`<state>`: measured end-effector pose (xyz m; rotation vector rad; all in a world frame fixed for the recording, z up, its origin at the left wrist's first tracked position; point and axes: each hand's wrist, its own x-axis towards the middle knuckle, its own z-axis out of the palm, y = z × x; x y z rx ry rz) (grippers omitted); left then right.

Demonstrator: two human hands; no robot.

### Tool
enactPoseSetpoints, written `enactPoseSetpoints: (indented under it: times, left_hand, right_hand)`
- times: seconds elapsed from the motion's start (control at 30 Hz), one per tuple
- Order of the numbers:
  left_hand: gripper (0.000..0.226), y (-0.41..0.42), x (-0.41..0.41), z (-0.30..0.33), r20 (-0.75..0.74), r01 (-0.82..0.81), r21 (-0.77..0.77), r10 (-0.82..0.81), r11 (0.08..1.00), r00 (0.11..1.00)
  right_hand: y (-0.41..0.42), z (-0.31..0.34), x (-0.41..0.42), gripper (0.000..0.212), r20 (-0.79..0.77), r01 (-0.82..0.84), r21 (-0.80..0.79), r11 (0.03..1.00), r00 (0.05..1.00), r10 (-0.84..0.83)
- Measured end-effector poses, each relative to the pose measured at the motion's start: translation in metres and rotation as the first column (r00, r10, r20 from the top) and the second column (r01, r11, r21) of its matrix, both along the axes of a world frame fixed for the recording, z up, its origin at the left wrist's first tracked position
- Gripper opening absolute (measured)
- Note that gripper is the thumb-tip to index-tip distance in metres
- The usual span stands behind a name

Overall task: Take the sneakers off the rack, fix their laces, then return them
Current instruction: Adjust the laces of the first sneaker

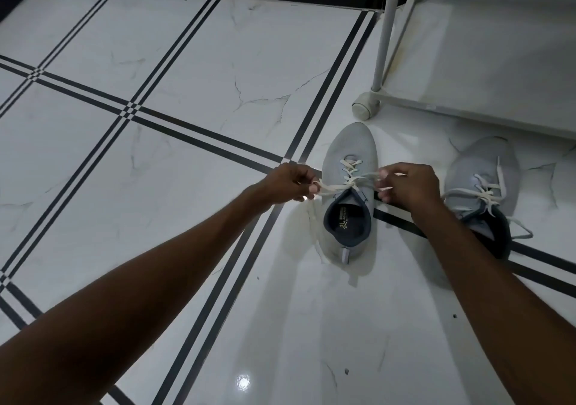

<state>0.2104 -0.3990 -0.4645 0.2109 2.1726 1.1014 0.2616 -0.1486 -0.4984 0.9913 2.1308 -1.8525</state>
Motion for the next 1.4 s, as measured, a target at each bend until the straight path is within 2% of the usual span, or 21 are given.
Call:
enactPoseSetpoints:
  times: [0.07, 0.13, 0.2, 0.3, 0.4, 0.43, 0.5, 0.57, 0.63, 0.7, 0.73, 0.8, 0.87, 0.93, 1.03, 1.17, 1.27, 1.4]
  left_hand:
    - [0.026, 0.005, -0.004, 0.007, -0.039, 0.061, -0.049, -0.063, 0.997, 0.997]
    - [0.035, 0.012, -0.001, 0.012, -0.124, 0.109, -0.214, -0.138, 0.971, 0.983]
    - [0.039, 0.025, 0.007, 0.011, -0.217, 0.101, -0.355, -0.187, 0.929, 0.958]
    - [0.046, 0.043, 0.021, 0.009, -0.298, 0.033, -0.471, -0.194, 0.881, 0.935]
    - [0.041, 0.052, 0.029, 0.012, -0.366, -0.027, -0.495, -0.180, 0.868, 0.913]
    - [0.038, 0.053, 0.030, 0.014, -0.376, -0.029, -0.493, -0.183, 0.870, 0.908]
    - [0.032, 0.054, 0.030, 0.018, -0.381, 0.002, -0.495, -0.219, 0.869, 0.898]
    - [0.031, 0.053, 0.030, 0.019, -0.395, 0.057, -0.536, -0.310, 0.842, 0.865]
    - [0.030, 0.051, 0.029, 0.017, -0.427, 0.092, -0.628, -0.441, 0.773, 0.789]
    - [0.022, 0.047, 0.028, 0.016, -0.449, 0.091, -0.719, -0.561, 0.689, 0.696]
    - [0.017, 0.045, 0.029, 0.015, -0.438, 0.094, -0.759, -0.612, 0.644, 0.658]
    - [0.020, 0.043, 0.033, 0.014, -0.394, 0.118, -0.803, -0.670, 0.584, 0.629]
    - [0.024, 0.039, 0.040, 0.009, -0.375, 0.147, -0.793, -0.664, 0.592, 0.647]
    - [0.024, 0.032, 0.043, 0.003, -0.387, 0.169, -0.751, -0.633, 0.638, 0.671]
    - [0.024, 0.020, 0.041, -0.002, -0.378, 0.236, -0.684, -0.612, 0.690, 0.694]
    - [0.030, 0.022, 0.045, -0.003, -0.342, 0.343, -0.528, -0.564, 0.777, 0.752]
    - [0.030, 0.024, 0.051, -0.006, -0.294, 0.390, -0.491, -0.569, 0.779, 0.768]
    - [0.021, 0.021, 0.056, -0.007, -0.294, 0.363, -0.475, -0.533, 0.801, 0.793]
  right_hand:
    - [-0.003, 0.004, -0.004, 0.009, 0.031, 0.118, -0.148, 0.982, 0.993, -0.115]
    - [-0.009, 0.009, -0.008, 0.008, 0.123, 0.194, -0.262, 0.946, 0.978, -0.166]
    - [-0.013, 0.007, -0.014, 0.022, 0.214, 0.212, -0.257, 0.943, 0.964, -0.159]
    - [-0.017, -0.001, -0.027, 0.046, 0.280, 0.132, -0.084, 0.988, 0.954, -0.104]
    - [-0.023, -0.001, -0.035, 0.058, 0.295, -0.090, 0.241, 0.966, 0.955, 0.015]
    - [-0.025, 0.000, -0.035, 0.055, 0.300, -0.160, 0.319, 0.934, 0.952, 0.060]
    - [-0.027, 0.002, -0.036, 0.034, 0.259, -0.188, 0.387, 0.903, 0.962, 0.090]
    - [-0.027, 0.002, -0.035, 0.013, 0.139, -0.073, 0.314, 0.947, 0.990, 0.030]
    - [-0.025, -0.001, -0.035, 0.011, 0.077, 0.106, 0.021, 0.994, 0.991, -0.107]
    - [-0.024, 0.002, -0.032, 0.015, 0.107, 0.194, -0.368, 0.909, 0.980, -0.166]
    - [-0.023, 0.004, -0.031, 0.018, 0.125, 0.203, -0.497, 0.844, 0.979, -0.162]
    - [-0.020, 0.002, -0.029, 0.027, 0.160, 0.208, -0.630, 0.748, 0.978, -0.138]
    - [-0.018, -0.003, -0.030, 0.029, 0.205, 0.230, -0.670, 0.705, 0.971, -0.122]
    - [-0.018, -0.006, -0.032, 0.031, 0.255, 0.258, -0.671, 0.695, 0.961, -0.111]
    - [-0.022, -0.006, -0.038, 0.036, 0.308, 0.273, -0.612, 0.742, 0.947, -0.095]
    - [-0.024, -0.011, -0.049, 0.034, 0.377, 0.369, -0.503, 0.781, 0.907, -0.186]
    - [-0.022, -0.017, -0.055, 0.032, 0.389, 0.366, -0.446, 0.817, 0.901, -0.192]
    - [-0.020, -0.020, -0.056, 0.034, 0.397, 0.336, -0.474, 0.814, 0.907, -0.144]
